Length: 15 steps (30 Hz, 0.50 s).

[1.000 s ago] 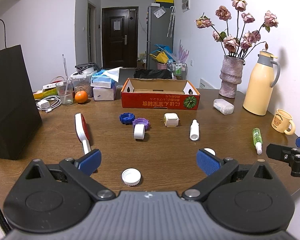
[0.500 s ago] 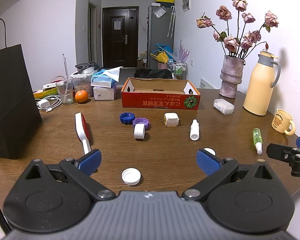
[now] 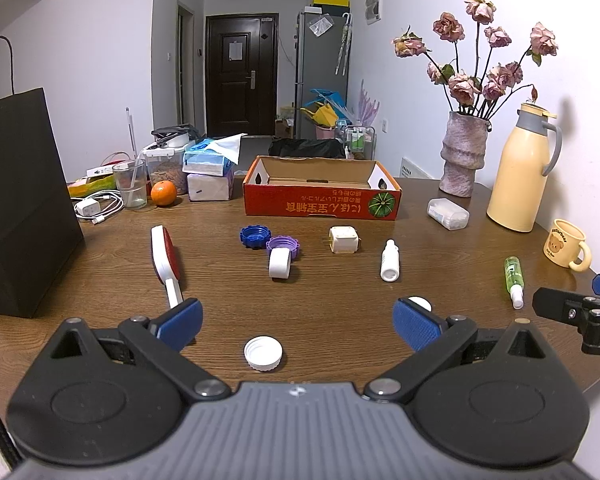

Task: Organize rigid objects

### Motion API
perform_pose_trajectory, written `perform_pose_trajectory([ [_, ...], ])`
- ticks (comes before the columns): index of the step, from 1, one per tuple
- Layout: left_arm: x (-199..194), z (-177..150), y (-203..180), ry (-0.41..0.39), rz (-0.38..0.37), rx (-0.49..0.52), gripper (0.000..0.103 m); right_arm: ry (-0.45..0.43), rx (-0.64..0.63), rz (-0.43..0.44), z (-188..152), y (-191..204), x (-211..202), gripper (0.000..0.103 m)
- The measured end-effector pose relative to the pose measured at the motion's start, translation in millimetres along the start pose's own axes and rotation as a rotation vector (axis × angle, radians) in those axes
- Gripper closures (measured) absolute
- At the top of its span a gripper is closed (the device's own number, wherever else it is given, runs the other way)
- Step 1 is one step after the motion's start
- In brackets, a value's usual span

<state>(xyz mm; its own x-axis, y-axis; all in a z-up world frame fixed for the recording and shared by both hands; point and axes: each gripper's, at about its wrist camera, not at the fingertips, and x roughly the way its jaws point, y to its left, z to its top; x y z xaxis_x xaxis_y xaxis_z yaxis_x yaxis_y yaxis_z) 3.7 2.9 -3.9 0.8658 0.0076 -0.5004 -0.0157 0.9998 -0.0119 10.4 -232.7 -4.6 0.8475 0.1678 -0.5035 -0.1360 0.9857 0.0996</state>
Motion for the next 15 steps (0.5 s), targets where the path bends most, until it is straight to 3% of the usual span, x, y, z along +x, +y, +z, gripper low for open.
perform_pose_trajectory([
  [15, 0.5, 0.6, 0.7, 0.002, 0.0, -0.002, 0.0, -0.001, -0.002, 0.002, 0.6, 1.4, 1.6, 0.0],
])
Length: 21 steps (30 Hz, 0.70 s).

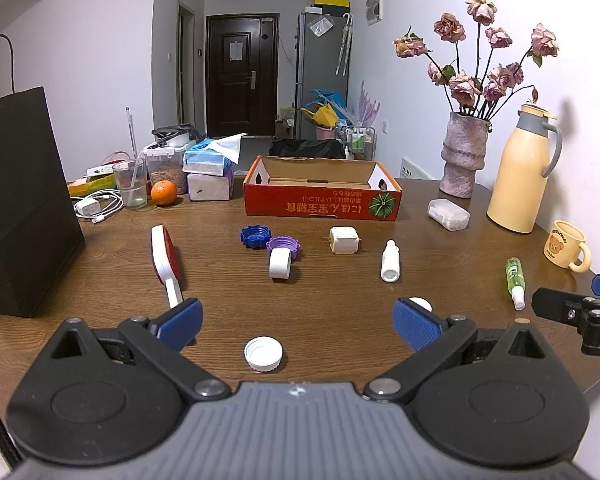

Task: Organize rigid objects

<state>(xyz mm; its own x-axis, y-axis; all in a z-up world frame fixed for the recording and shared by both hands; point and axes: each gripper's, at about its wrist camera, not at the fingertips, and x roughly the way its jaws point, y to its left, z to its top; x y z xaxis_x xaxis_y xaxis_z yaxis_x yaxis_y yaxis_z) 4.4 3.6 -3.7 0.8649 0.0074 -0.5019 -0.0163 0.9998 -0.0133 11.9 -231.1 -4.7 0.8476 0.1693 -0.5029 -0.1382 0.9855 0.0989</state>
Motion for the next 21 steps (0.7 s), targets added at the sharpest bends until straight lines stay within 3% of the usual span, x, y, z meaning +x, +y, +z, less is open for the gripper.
perform_pose_trajectory([
  [21, 25.2, 4.7, -1.2, 0.045, 0.011, -0.011, 0.0, 0.03, 0.001, -0.006, 7.1, -3.4, 20.5, 0.0],
])
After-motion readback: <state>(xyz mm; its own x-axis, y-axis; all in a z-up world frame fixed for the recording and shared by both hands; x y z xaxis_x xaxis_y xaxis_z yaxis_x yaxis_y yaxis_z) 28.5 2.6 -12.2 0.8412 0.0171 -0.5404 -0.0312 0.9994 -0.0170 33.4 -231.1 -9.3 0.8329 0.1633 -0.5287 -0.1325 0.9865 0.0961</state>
